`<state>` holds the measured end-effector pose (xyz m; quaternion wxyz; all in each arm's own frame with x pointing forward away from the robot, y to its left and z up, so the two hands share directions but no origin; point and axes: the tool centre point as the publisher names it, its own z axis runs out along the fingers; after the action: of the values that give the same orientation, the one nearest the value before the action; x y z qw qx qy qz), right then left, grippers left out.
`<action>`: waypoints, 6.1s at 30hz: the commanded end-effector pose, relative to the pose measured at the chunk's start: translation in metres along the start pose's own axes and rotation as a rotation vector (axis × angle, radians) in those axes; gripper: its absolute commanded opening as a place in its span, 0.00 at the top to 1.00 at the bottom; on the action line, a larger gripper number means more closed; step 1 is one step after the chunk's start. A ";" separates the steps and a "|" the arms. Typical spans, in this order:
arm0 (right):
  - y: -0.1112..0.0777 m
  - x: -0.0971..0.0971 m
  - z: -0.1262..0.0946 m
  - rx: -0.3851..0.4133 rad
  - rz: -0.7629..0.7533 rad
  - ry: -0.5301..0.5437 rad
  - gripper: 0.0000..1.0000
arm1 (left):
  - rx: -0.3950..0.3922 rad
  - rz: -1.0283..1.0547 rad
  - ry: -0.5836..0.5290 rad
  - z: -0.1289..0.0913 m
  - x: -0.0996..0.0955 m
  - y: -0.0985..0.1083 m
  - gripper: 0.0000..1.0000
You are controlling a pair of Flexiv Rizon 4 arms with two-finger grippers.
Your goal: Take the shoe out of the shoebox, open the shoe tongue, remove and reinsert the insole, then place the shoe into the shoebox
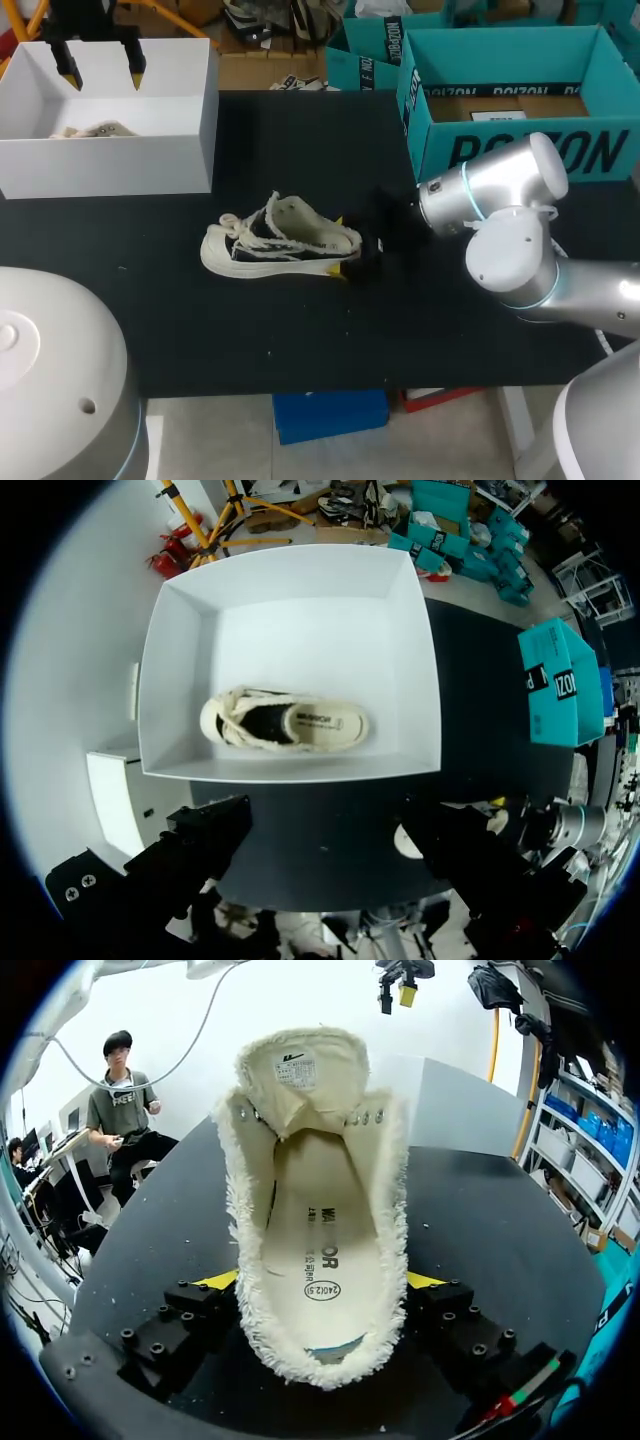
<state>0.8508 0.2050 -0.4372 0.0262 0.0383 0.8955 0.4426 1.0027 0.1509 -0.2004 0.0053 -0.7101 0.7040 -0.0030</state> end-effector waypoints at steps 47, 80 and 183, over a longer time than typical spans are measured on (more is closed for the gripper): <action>0.001 0.000 0.002 0.003 0.001 -0.001 1.00 | -0.041 -0.169 -0.132 -0.017 0.124 0.092 0.00; 0.001 0.000 0.002 0.003 0.001 -0.001 1.00 | -0.002 0.130 -0.231 0.062 0.228 0.178 0.00; 0.001 0.000 0.002 0.003 0.001 -0.001 1.00 | -0.049 0.208 -0.049 0.144 0.183 0.156 0.93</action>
<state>0.8508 0.2077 -0.4360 0.0271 0.0387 0.8955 0.4425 0.8484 -0.0337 -0.3423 0.0060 -0.6336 0.7730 0.0314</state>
